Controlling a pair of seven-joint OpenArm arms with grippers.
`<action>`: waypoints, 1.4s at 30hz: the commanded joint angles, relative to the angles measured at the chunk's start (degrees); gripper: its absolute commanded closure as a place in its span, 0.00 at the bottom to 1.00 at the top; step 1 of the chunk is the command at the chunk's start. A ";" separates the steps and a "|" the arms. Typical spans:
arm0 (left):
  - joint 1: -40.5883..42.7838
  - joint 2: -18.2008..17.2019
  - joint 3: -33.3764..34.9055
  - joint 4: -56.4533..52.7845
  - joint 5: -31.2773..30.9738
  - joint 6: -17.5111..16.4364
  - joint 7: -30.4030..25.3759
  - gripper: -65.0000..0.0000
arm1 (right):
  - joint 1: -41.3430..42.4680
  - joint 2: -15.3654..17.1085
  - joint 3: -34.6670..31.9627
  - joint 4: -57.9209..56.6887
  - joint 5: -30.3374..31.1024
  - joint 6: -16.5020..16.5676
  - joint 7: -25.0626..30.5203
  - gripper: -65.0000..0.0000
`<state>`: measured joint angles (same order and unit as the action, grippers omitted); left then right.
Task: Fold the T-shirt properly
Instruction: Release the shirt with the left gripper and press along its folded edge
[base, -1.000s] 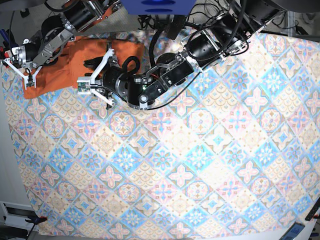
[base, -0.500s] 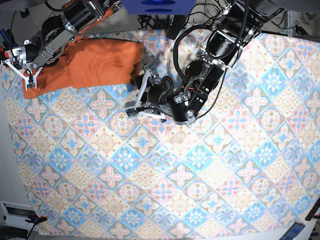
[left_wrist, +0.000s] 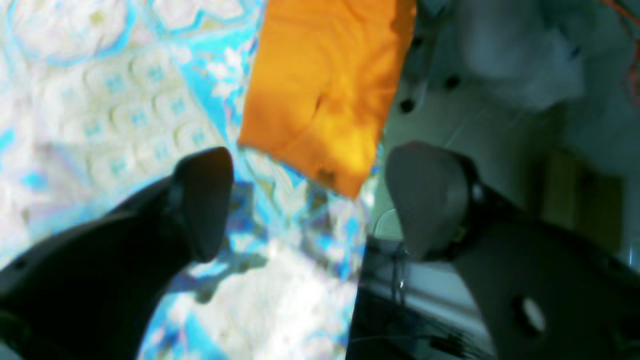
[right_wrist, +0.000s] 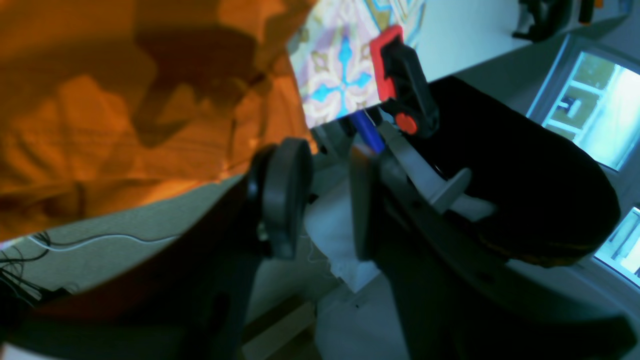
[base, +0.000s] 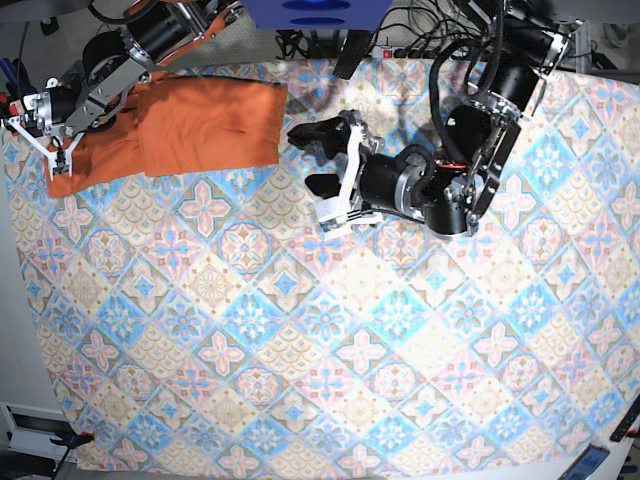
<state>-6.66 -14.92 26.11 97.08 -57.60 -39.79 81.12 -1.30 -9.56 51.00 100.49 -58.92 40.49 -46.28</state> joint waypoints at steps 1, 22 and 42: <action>-0.86 0.37 -0.04 0.72 -2.40 -0.21 -1.12 0.30 | 0.47 0.56 -0.15 0.92 -0.47 -0.49 0.08 0.74; -1.30 1.51 9.01 -19.14 -2.84 -0.21 -5.21 0.31 | 0.29 0.56 -0.15 0.92 -0.47 -0.49 0.08 0.74; -3.94 9.33 9.45 -27.32 12.99 -0.21 -9.08 0.31 | 0.29 0.56 -0.23 0.92 -0.56 -0.49 0.08 0.74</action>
<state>-10.02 -6.31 35.55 69.17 -44.10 -39.75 72.38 -1.32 -9.52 50.89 100.47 -58.94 40.49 -46.28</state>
